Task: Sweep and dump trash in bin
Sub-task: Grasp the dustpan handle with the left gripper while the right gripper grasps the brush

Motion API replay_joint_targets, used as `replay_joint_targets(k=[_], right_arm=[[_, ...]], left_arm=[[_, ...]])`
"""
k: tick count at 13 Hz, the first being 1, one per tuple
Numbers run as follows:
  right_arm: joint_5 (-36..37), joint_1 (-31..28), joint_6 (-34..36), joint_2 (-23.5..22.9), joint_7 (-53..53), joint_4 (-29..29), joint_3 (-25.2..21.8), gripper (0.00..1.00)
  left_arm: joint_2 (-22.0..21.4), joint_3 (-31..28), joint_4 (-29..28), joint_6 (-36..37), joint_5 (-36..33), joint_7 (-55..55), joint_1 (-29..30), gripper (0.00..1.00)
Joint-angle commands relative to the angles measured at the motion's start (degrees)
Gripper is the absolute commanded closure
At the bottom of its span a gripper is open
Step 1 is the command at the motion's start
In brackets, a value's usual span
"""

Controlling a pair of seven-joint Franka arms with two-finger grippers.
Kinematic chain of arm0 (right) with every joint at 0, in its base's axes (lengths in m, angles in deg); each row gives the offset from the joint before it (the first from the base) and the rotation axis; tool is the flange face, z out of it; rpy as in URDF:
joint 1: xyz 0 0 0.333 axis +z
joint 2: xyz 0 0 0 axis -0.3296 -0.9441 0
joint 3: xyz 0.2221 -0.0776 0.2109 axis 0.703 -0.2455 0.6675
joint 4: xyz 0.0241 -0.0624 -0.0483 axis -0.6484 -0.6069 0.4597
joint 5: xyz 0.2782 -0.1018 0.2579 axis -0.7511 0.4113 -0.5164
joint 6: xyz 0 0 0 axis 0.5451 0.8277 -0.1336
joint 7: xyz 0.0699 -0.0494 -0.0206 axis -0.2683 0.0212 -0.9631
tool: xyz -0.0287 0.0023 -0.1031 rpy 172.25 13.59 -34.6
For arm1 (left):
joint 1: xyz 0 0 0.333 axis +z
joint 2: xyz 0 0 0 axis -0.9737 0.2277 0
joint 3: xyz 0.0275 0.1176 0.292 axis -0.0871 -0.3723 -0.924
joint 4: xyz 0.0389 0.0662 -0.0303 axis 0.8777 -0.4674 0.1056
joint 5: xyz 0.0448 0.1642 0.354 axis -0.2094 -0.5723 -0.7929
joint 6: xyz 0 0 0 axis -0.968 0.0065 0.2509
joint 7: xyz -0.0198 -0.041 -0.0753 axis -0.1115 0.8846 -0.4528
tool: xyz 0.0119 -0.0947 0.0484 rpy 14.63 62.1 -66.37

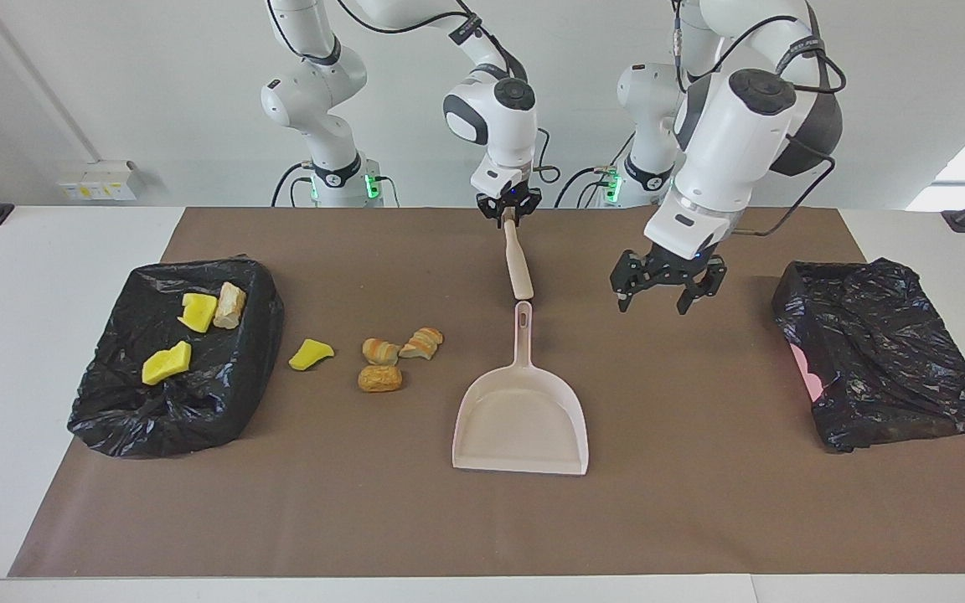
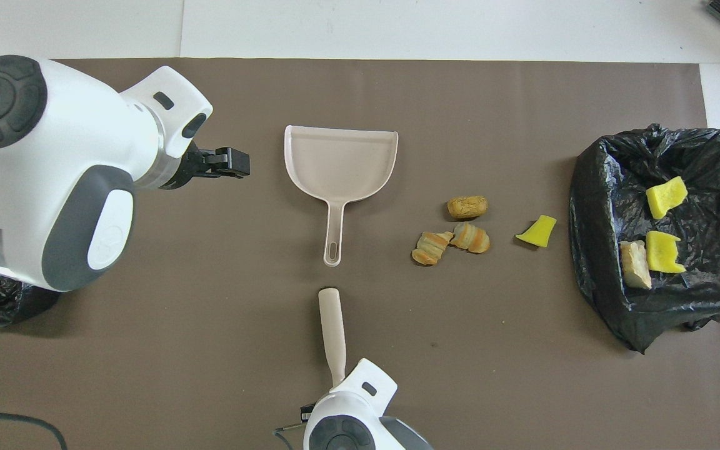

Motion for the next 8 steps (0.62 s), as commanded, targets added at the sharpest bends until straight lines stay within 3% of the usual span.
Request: replay_joint_targets(k=[1,3,4,6,8], right_arm=[[-1.39,-0.88,0.44,-0.85,1.81,1.68,0.23,1.00],[-1.30,-4.63,0.00,-1.72,-1.32,1.51,-0.12,1.00],[-1.30,-7.27,0.52,-1.73,-3.70,1.85,0.14,1.00],[-1.39,-7.12,3.57,-1.38,-2.58,3.52,0.14,1.00],[-1.48,-8.17,8.75,1.77,-2.75,3.44,-0.12,1.00]], left_arm=[[5.22,-0.80,2.23,-1.74,-1.09,4.96,-6.14,0.00],[9.82,-0.72,3.82,-7.35,-1.26,9.89,-9.24,0.00],[10.01,-0.72,3.21,-8.34,-1.18,10.00,-10.21,0.00],[11.24,-0.63,1.72,-10.44,-1.17,9.82,-11.28,0.00],[11.24,-0.63,-1.17,-11.77,-1.17,9.30,-11.71,0.00]])
